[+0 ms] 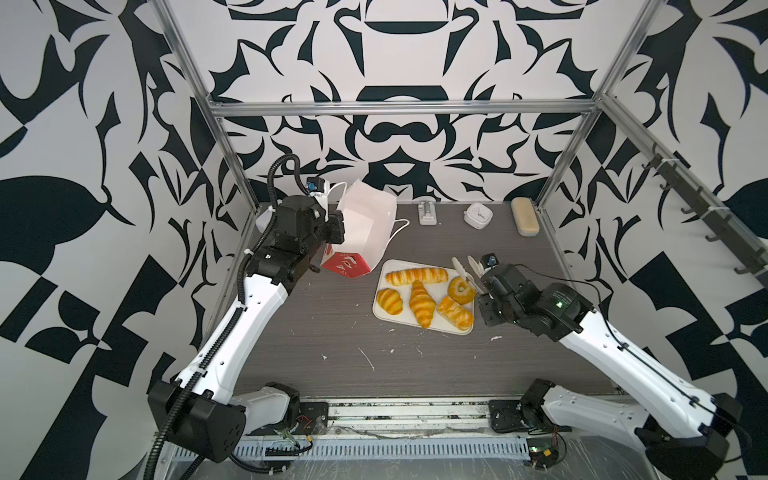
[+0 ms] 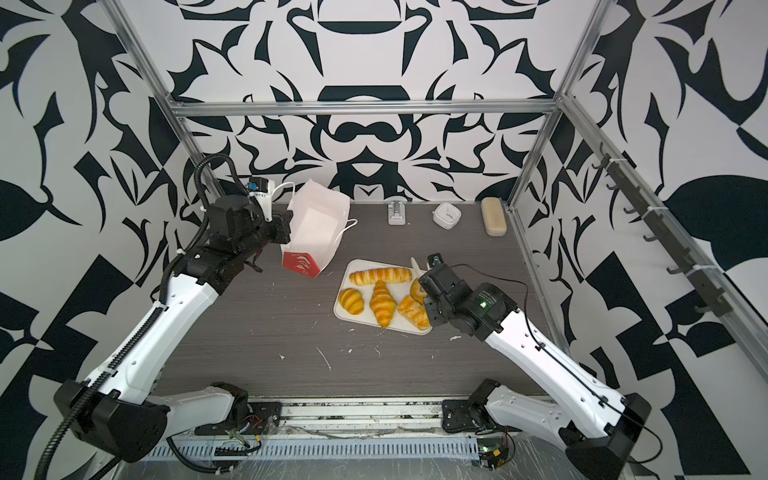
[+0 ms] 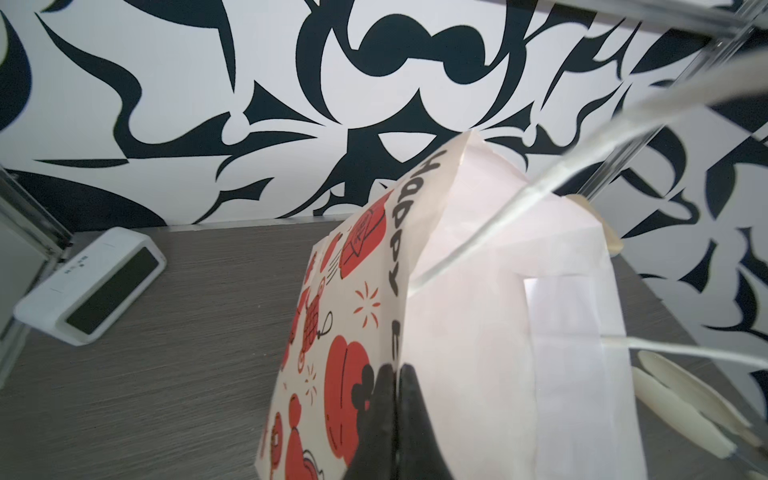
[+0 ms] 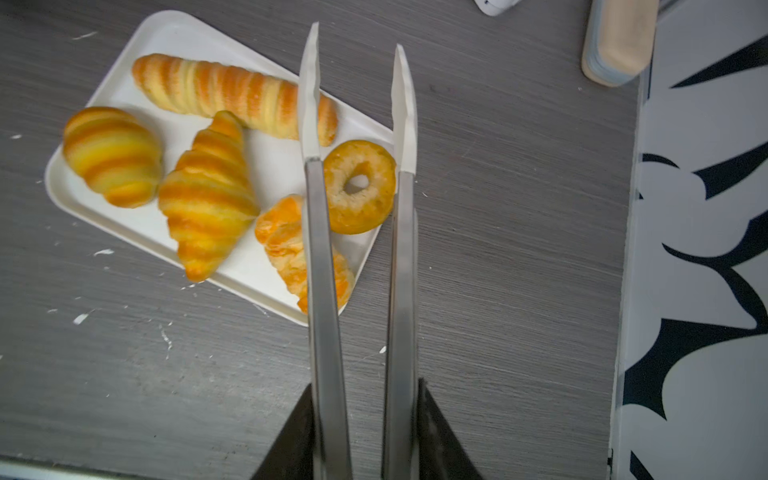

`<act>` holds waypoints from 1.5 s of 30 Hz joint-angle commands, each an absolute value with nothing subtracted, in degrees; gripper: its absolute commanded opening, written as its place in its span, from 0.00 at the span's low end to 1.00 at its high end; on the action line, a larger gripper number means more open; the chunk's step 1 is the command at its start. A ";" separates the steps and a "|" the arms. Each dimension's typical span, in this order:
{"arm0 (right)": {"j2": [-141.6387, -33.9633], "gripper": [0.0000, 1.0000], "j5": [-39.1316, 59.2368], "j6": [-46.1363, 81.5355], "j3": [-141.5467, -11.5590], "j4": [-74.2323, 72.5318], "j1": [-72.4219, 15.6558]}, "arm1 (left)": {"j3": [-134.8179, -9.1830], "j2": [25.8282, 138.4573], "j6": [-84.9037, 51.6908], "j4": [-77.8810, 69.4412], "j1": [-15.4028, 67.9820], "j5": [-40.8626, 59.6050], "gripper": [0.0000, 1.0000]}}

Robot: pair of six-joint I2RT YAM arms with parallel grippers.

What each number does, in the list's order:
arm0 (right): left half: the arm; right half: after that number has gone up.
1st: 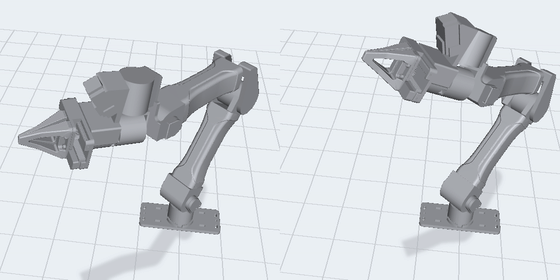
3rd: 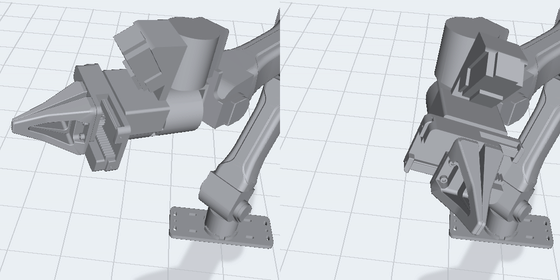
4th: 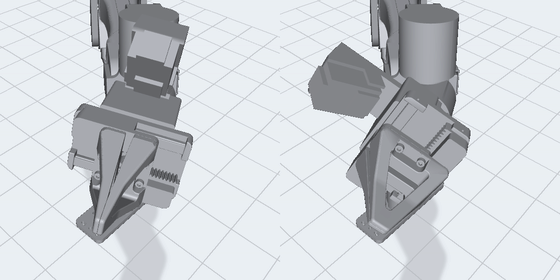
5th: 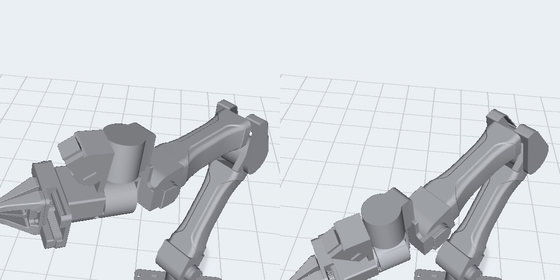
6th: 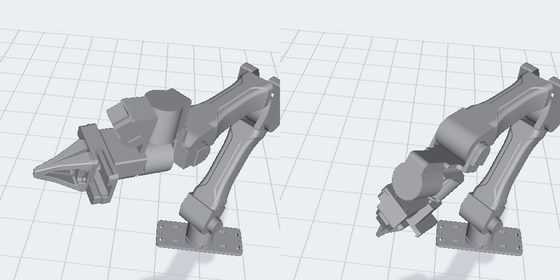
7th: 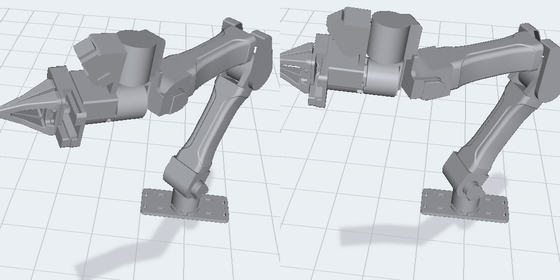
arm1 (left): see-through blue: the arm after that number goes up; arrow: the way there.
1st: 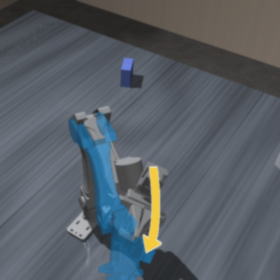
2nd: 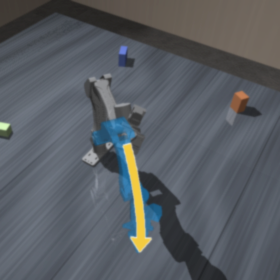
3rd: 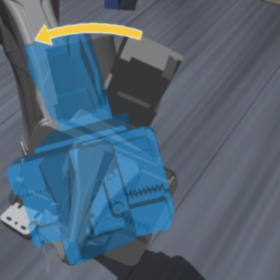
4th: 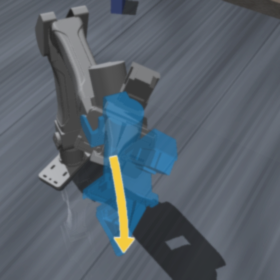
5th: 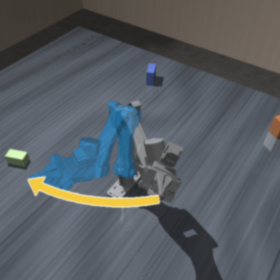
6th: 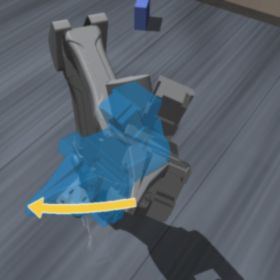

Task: Take the fake bread out of the paper bag
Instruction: 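Open the right tongs to release the croissant and draw back, then set the paper bag upright beside the tray with the left gripper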

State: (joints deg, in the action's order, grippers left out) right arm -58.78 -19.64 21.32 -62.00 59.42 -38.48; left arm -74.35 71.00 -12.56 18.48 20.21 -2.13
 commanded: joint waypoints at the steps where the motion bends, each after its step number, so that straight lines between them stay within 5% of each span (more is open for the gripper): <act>1: -58.94 0.36 -19.65 22.45 -60.51 53.92 -34.15 | -76.69 71.36 -18.38 19.50 19.94 0.42 0.00; 16: -75.57 0.40 -17.06 20.13 -51.08 41.30 -10.20 | -75.15 70.93 -22.10 18.94 19.91 3.07 0.00; 26: -81.58 0.54 -13.27 22.04 -48.12 34.49 -5.19 | -73.49 70.84 -23.96 18.67 19.87 4.00 0.00; 30: -78.92 0.80 -12.26 23.25 -46.79 33.13 -5.12 | -72.32 71.02 -25.94 17.67 19.86 5.33 0.00; 45: -73.98 0.82 -11.68 22.85 -45.35 34.07 -5.17 | -70.33 75.21 -28.39 16.13 18.52 6.14 0.00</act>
